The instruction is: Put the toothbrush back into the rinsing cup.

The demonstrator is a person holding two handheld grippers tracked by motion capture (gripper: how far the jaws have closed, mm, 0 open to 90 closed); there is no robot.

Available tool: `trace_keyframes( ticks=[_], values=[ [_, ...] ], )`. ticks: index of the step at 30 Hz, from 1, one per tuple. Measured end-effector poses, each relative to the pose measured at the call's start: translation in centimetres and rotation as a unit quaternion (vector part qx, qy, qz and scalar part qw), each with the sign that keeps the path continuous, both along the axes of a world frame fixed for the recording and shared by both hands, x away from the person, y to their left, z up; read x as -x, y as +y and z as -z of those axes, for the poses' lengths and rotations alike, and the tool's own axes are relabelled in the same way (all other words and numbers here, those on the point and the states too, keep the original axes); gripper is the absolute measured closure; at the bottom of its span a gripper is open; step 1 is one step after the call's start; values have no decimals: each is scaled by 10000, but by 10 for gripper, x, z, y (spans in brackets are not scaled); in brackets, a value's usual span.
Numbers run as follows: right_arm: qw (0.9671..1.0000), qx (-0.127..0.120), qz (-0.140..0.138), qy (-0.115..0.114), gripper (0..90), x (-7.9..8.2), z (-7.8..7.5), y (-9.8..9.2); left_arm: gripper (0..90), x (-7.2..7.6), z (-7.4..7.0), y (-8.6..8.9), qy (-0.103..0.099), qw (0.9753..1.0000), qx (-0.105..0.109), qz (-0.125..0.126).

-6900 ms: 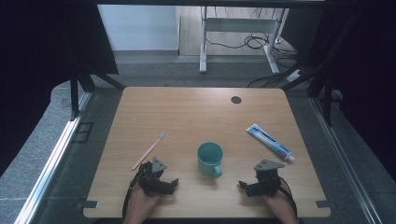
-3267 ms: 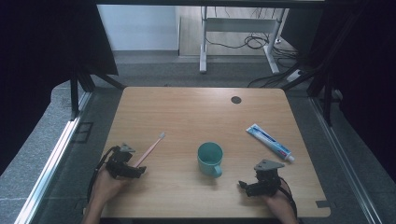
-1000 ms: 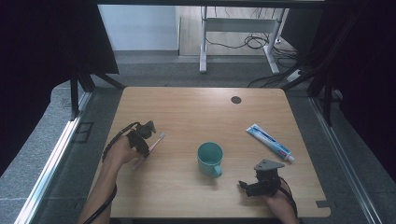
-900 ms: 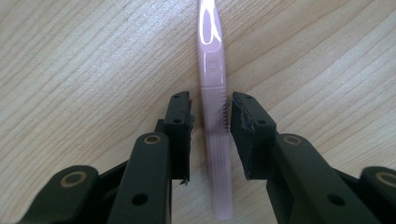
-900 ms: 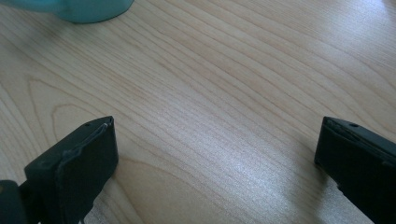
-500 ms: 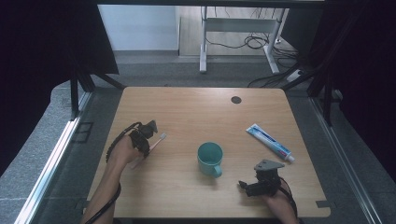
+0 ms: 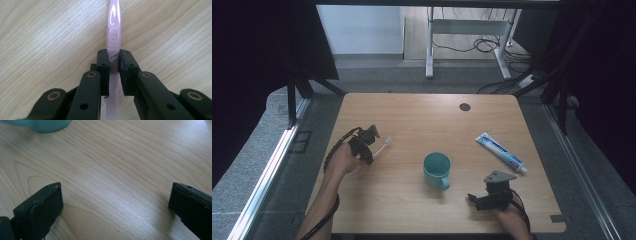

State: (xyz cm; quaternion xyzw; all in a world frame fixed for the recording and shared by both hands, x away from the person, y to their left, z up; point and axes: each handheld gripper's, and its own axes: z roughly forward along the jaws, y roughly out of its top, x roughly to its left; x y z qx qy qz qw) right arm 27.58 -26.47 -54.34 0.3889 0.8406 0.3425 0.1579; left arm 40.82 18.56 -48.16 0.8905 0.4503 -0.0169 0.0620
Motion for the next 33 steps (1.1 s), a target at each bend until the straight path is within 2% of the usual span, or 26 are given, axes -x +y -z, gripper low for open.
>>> trace_keyframes(
  ticks=[7, 13, 16, 20, 23, 24, 25, 26, 27, 28, 29, 30, 31, 32, 33],
  values=[
    [10000, 0, 2, -1, 0, 0, 0, 0, 798, 4, -9, 1, -245, 9993, 294, 29],
    [10000, -1, 2, -1, 0, 0, 0, 0, 798, 10, -17, 1, -541, 9963, 662, 108],
    [10000, -2, 3, -1, 0, 0, 0, 0, 798, 11, -19, 1, -627, 9952, 741, 121],
    [10000, -1, 1, -1, 0, 0, 0, 0, 798, 14, -23, 1, -859, 9915, 956, 198],
    [10000, -2, 2, -2, 0, 0, 0, 0, 798, 17, -26, 0, -964, 9893, 1074, 213],
    [10000, -1, 0, -1, 0, 0, 0, 0, 798, 17, -26, 0, -964, 9893, 1074, 213],
    [10000, -1, 0, 0, 0, 0, 0, 0, 798, 18, -28, 0, -1052, 9874, 1154, 264],
    [10000, -2, 2, -1, 0, 0, 0, 0, 798, 18, -28, 0, -1052, 9874, 1154, 264],
    [10000, -1, 3, -1, 0, 0, 0, 0, 798, 19, -30, -1, -1135, 9855, 1224, 315],
    [10000, -1, 3, -1, 0, 0, 0, 0, 798, 19, -30, -1, -1135, 9855, 1224, 315],
    [10000, -1, 0, -1, 0, 0, 0, 0, 798, 21, -32, -2, -1196, 9839, 1287, 333],
    [10000, -1, 0, -1, 0, 0, 0, 0, 798, 21, -32, -2, -1196, 9839, 1287, 333],
    [10000, -1, 2, -1, 0, 0, 0, 0, 798, 22, -34, -2, -1271, 9820, 1349, 375],
    [10000, -1, 1, -2, 0, 0, 0, 0, 798, 22, -34, -2, -1271, 9820, 1349, 375],
    [10000, -2, 3, -1, 0, 0, 0, 0, 798, 24, -35, -3, -1358, 9802, 1381, 413]
  ],
)
